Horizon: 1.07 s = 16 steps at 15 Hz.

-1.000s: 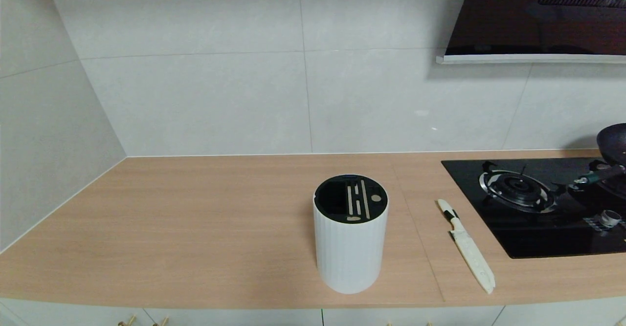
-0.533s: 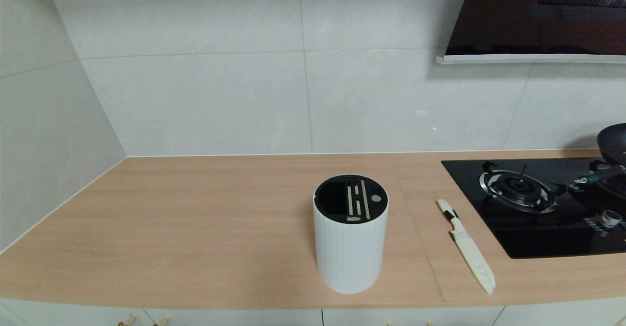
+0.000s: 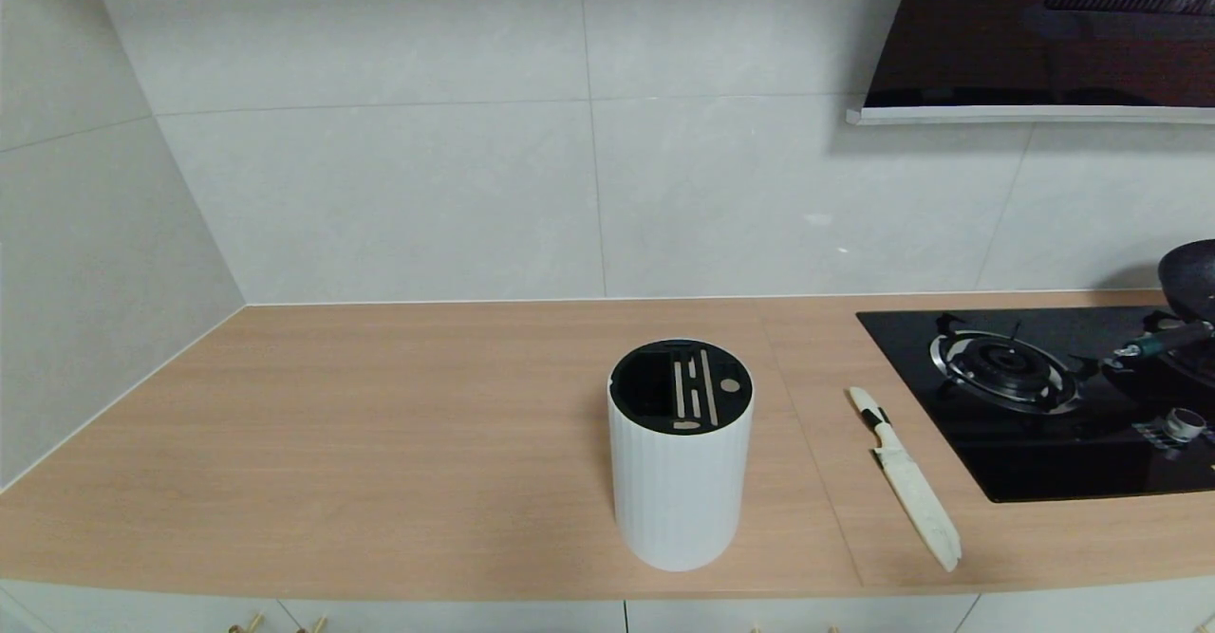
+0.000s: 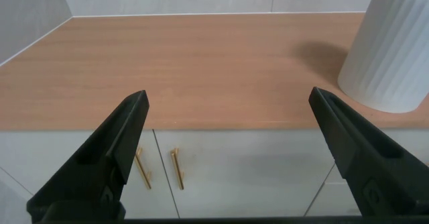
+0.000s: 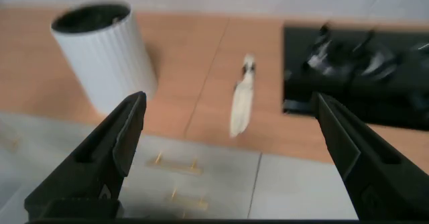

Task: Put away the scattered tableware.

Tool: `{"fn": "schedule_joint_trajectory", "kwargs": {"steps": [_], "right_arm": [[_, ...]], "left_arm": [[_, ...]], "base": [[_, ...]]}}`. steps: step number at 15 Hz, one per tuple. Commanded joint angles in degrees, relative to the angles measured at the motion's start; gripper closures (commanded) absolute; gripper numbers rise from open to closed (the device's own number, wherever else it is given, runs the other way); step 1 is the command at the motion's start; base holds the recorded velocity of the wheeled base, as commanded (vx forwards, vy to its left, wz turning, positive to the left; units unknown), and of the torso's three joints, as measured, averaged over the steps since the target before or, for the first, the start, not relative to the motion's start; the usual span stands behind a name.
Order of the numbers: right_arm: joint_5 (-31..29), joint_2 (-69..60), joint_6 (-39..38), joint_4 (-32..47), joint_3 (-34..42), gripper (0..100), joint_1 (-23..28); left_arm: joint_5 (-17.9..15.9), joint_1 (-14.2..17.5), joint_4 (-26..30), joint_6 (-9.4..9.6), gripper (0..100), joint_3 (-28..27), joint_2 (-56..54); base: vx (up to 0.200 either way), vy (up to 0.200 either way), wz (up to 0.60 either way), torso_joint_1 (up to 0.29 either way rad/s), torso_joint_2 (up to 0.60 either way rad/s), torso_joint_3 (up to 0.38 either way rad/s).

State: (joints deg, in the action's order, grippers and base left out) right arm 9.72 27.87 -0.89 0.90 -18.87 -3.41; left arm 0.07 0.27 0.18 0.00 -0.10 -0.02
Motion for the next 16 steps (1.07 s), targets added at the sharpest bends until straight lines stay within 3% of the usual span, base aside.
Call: {"fn": "schedule_joint_trajectory", "kwargs": {"steps": [1, 4, 5, 11, 16], "right_arm": [[0.83, 22.67, -0.25, -0.02, -8.29, 0, -3.71], [0.57, 29.70, -0.25, -0.11, -10.40, 0, -4.94], [0.30, 38.75, -0.25, -1.17, -12.07, 0, -6.52], [-1.54, 63.63, 0.01, -20.24, -13.56, 0, -7.31], [-4.44, 76.99, 0.45, -29.64, -14.44, 0, -7.31]], "left_arm": [[0.01, 0.08, -0.01, 0.00, 0, 0.01, 0.02], [0.01, 0.08, -0.01, 0.00, 0, 0.01, 0.02], [0.01, 0.00, -0.01, 0.00, 0, 0.01, 0.02], [0.01, 0.00, -0.01, 0.00, 0, 0.01, 0.02], [0.01, 0.00, -0.01, 0.00, 0, 0.01, 0.02]], "base": [[0.000, 0.000, 0.00, 0.000, 0.00, 0.000], [0.000, 0.000, 0.00, 0.000, 0.00, 0.000], [0.000, 0.000, 0.00, 0.000, 0.00, 0.000], [0.000, 0.000, 0.00, 0.000, 0.00, 0.000], [0.000, 0.000, 0.00, 0.000, 0.00, 0.000]]}}
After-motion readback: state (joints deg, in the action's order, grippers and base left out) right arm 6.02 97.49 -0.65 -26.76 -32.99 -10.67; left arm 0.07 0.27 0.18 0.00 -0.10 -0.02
